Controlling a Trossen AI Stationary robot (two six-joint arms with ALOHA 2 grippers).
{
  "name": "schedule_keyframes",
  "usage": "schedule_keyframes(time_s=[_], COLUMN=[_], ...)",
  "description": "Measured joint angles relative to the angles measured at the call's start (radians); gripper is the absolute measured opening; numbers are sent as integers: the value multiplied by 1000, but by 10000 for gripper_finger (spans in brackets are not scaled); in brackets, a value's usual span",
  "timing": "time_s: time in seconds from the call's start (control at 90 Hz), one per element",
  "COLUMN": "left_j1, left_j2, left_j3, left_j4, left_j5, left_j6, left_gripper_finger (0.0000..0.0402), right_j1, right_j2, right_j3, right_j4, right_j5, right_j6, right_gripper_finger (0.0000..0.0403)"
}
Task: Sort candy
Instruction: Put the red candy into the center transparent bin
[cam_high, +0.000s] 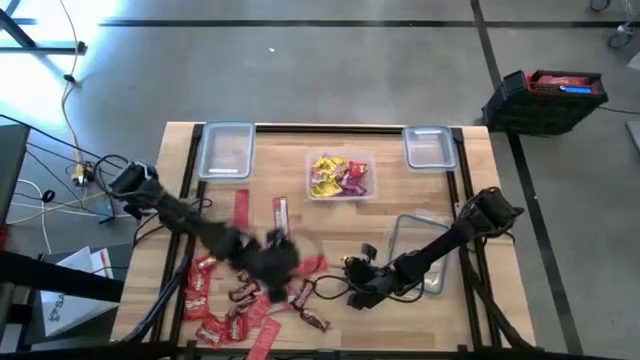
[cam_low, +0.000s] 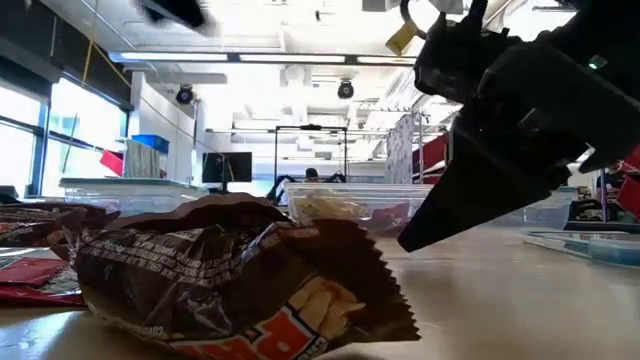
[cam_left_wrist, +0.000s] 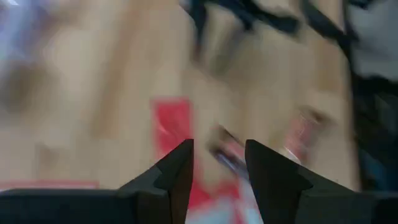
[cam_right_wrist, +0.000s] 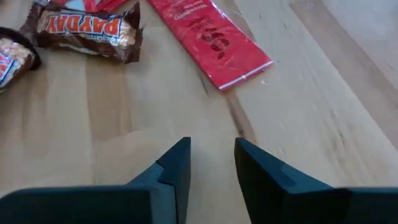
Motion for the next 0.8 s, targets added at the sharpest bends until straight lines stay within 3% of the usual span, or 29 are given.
schedule_keyframes(time_s=[0.156,0.333,0.522,0.8], left_j1=[-191,-305,-345,-329], left_j2=[45,159,308,417], left_j3=[0,0,0,-1], left_j4=[39,157,299,289], left_j5=[-39,-85,-8,-9], left_j6=[-114,-225,-299,-359], left_gripper_finger=[126,126,126,126], right_j1=[1,-11,-10,17], right_j2=[0,0,0,0], right_j3=[0,0,0,0], right_j4=[-1,-1,-1,-1], right_j5=[4,4,5,4], right_j6=[-20,-34,-10,60], right_gripper_finger=[94,94,94,94])
